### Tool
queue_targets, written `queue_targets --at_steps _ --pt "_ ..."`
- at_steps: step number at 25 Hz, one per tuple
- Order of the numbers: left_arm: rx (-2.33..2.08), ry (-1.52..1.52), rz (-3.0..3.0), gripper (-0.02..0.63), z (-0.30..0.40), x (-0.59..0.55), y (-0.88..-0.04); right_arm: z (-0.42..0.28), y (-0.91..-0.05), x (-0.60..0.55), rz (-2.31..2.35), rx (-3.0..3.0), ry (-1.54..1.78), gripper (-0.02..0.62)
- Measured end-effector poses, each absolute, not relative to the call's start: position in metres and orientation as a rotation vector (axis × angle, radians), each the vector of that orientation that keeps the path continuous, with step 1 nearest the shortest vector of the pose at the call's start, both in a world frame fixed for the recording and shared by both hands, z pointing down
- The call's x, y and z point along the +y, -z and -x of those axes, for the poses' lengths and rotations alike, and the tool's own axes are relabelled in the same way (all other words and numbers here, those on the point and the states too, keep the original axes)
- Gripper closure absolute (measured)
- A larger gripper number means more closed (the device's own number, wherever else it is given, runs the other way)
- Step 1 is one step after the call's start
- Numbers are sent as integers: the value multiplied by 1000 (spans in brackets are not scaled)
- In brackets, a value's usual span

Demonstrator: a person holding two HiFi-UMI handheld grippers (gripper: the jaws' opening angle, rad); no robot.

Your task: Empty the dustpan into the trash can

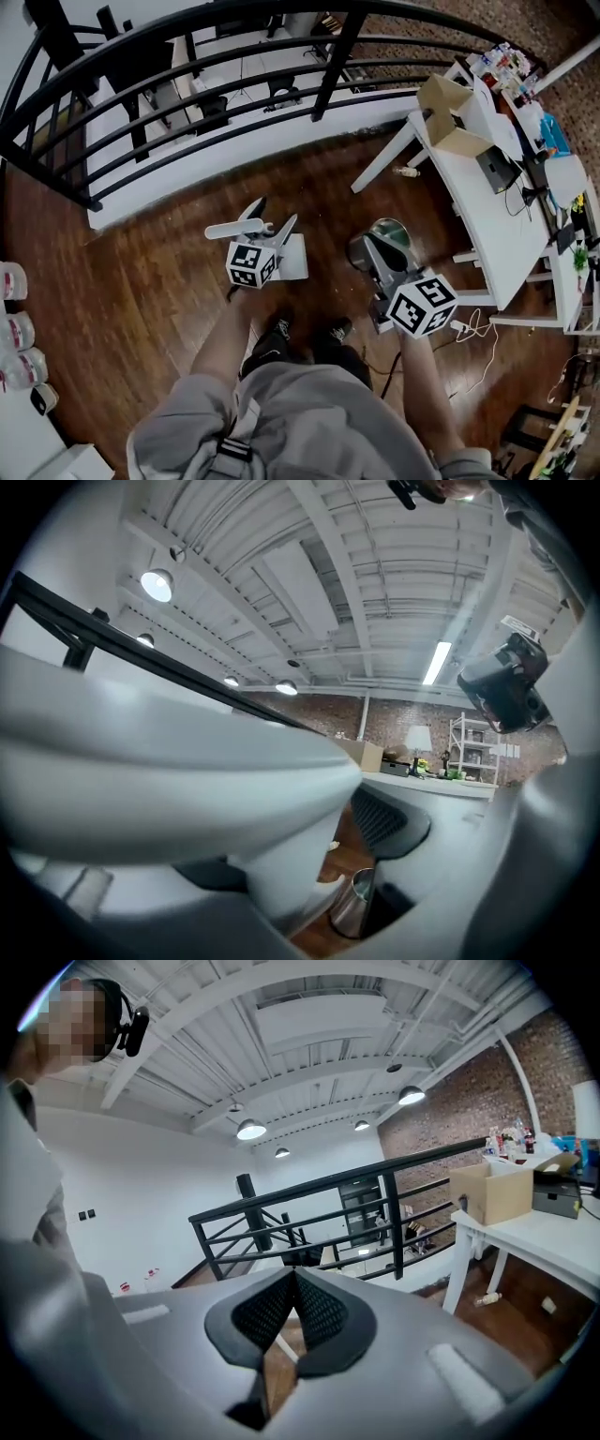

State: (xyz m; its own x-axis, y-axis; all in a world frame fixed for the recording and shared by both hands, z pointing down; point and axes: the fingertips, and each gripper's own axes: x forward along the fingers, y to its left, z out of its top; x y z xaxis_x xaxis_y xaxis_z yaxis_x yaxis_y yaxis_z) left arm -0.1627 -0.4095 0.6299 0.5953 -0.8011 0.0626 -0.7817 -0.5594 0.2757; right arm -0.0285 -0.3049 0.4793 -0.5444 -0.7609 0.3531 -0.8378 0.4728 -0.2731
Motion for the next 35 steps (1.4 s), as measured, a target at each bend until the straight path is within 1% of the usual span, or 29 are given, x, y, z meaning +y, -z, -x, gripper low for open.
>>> queue_targets --at_steps 2,6,11,15,18,20,21,24,27,29,30,35 --pt "-1340 74 -2515 264 177 -408 -638 36 -479 -306 -1370 -2543 -621 597" --pt "-1404 13 -2468 251 200 -408 -649 44 -480 -309 -1332 -2556 -623 597" --pt "-1438 -171 -2371 221 220 -395 -681 54 -479 -311 -1295 -2591 -628 597" --pt "-1476 -266 -2273 212 239 -378 -698 52 -477 -312 -1294 -2611 -635 597" --pt "-1439 -375 -2161 215 249 -344 -720 47 -473 -313 -1317 -2631 -639 597" --pt "-1347 -452 -2121 234 241 -313 -726 41 -466 -316 -1339 -2649 -633 597" --pt "-1290 -470 -2130 270 232 -298 -723 37 -461 -317 -1353 -2659 -626 597" --pt "-1106 -442 -2241 412 195 -266 -688 23 -446 -320 -1403 -2681 -595 597" --pt "-943 -424 -2393 529 154 -254 -643 8 -434 -317 -1465 -2693 -569 597" --pt "-839 -410 -2480 586 127 -256 -613 -2 -426 -314 -1507 -2698 -554 597" --pt "-786 -398 -2515 600 114 -259 -599 -6 -422 -311 -1526 -2699 -548 597" --pt "-524 -393 -2654 600 51 -271 -532 -22 -411 -294 -1589 -2695 -525 597"
